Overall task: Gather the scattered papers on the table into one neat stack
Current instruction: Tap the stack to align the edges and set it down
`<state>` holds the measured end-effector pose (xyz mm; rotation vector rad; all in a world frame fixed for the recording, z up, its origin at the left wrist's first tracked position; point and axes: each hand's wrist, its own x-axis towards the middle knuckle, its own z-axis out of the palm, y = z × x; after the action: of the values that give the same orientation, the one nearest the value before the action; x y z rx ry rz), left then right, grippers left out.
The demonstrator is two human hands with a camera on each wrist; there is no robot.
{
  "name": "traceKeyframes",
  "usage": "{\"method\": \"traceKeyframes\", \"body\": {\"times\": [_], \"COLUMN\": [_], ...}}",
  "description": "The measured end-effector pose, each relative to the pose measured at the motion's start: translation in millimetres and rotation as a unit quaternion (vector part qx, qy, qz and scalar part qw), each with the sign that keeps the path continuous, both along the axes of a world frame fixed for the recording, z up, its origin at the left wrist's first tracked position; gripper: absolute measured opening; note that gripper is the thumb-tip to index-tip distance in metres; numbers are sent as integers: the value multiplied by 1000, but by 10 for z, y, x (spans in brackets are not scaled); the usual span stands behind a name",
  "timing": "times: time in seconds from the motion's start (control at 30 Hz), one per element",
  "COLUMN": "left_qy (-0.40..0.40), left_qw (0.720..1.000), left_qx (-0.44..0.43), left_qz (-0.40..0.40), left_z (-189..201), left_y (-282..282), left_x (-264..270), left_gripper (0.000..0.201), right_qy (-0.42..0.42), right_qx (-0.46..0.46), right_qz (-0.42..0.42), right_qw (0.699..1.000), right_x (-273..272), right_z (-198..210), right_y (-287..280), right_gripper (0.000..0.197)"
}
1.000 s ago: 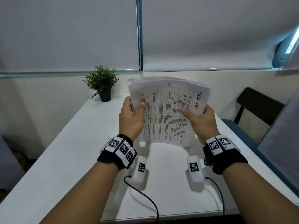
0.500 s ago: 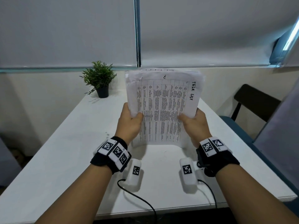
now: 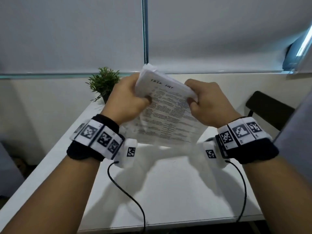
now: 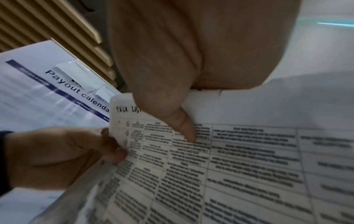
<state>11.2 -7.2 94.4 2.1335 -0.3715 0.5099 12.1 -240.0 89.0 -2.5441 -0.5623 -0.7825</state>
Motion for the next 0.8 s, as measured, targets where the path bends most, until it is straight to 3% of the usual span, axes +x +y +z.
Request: {"method": "traceKeyframes", "body": {"times": [0.03, 0.1, 0.17, 0.2, 0.27, 0.33, 0.43, 0.6, 0.7, 0.8], "left_qy": [42, 70, 75, 82, 82, 65, 54, 88, 105, 96], "left_qw": [997, 988, 976, 968, 955, 946, 946, 959, 965, 961], "left_qx": [-61, -137, -203, -237, -283, -312, -315, -265, -238, -258], "left_qz": [-18, -28, -27, -29, -40, -56, -52, 41, 42, 27], "left_z": [-74, -229, -378, -437, -536, -619, -698, -1023, -1146, -1090], "left_y": [56, 192, 320, 361, 433, 457, 462, 393, 346, 297], "left_x": [36, 55, 55, 42, 38, 56, 67, 53, 24, 38], "left_gripper": [34, 31, 34, 36, 39, 42, 46, 35, 38, 38], "right_qy": [-15, -42, 4, 58, 160, 167, 150, 201, 210, 195], "right_qx": [-1, 48, 204, 302, 454, 461, 459, 442, 470, 468], "right_qz": [-25, -123, -168, -136, -18, 35, 48, -11, -21, -15], "right_qw": [1000, 990, 964, 942, 876, 871, 874, 874, 857, 862], "right_x": [-12, -22, -56, -83, -58, -42, -19, -19, -12, 4], "right_z": [14, -48, -236, -350, -568, -691, -766, -1082, -1173, -1118], "right_y": [-11, -122, -241, -268, -283, -267, -254, -302, -325, -282], "right_gripper": [23, 56, 92, 96, 67, 39, 37, 33, 30, 29]}}
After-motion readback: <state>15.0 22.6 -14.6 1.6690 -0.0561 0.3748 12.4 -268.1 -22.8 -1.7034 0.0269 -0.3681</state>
